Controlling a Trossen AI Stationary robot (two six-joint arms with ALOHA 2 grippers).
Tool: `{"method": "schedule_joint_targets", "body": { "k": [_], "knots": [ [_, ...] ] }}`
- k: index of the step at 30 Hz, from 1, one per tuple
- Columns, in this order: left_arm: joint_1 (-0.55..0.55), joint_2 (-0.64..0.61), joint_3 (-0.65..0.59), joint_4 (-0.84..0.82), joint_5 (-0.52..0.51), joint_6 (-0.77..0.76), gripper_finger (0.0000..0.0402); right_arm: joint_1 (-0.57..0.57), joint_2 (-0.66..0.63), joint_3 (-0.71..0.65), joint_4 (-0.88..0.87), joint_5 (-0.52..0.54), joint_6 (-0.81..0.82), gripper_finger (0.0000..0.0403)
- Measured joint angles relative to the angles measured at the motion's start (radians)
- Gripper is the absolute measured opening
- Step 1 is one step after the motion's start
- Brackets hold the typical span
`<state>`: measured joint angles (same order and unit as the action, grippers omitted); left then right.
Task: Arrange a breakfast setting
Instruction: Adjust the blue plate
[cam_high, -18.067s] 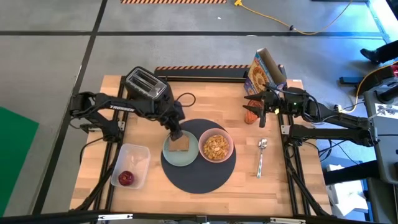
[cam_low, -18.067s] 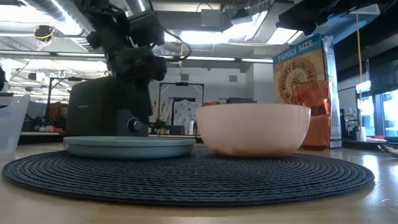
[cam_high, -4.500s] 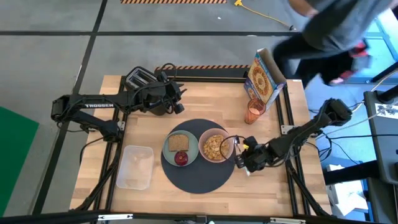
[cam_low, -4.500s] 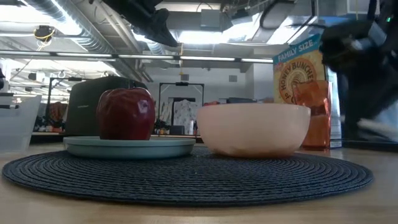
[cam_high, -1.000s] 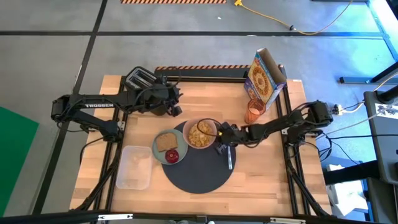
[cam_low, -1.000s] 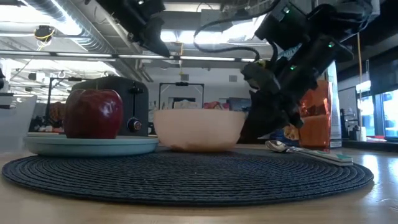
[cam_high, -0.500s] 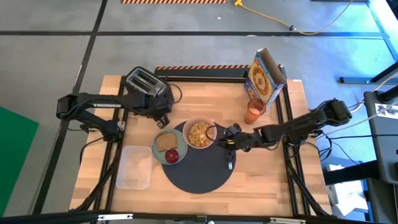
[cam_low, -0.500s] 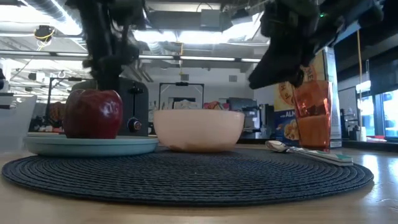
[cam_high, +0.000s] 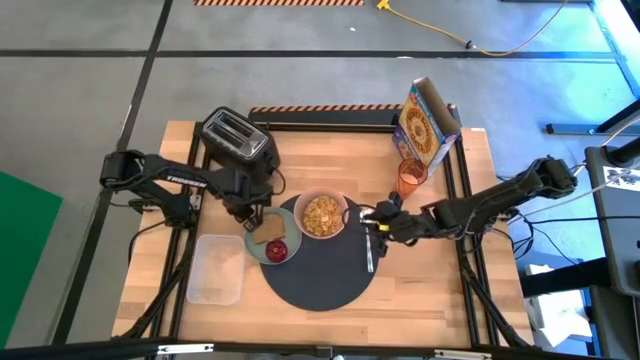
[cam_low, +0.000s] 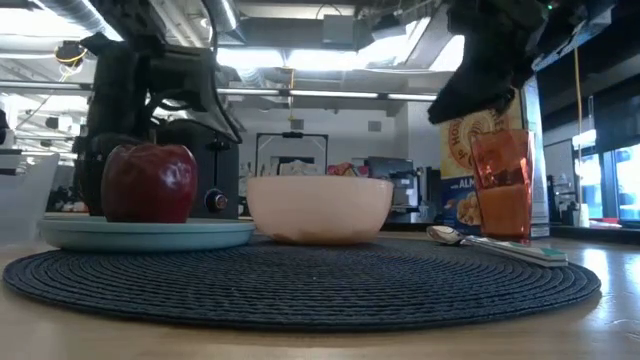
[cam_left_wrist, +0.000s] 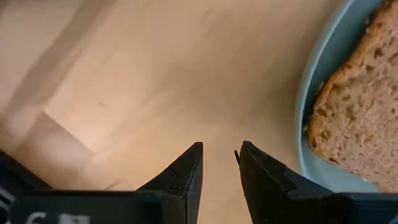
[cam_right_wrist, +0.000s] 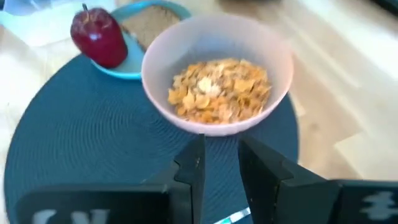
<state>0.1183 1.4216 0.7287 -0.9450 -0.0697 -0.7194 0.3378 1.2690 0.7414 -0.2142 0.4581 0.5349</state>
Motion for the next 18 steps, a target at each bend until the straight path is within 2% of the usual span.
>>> {"method": "schedule_joint_targets", "body": {
  "k": [4,9,18],
  "knots": [
    [-0.039,0.0,-0.007,0.088,0.045,-0.011,0.0095,-0.01,-0.041,0.0,-0.009,0.046,-0.048,0.0083],
    [-0.103,0.0,-0.008,0.222,0.098,-0.015,0.0095,-0.05,-0.076,0.0,-0.042,0.056,-0.069,0.0083],
    [-0.195,0.0,-0.008,0.316,0.084,-0.097,0.0095,-0.105,-0.077,0.0,-0.095,0.046,-0.08,0.0083]
  ]
}}
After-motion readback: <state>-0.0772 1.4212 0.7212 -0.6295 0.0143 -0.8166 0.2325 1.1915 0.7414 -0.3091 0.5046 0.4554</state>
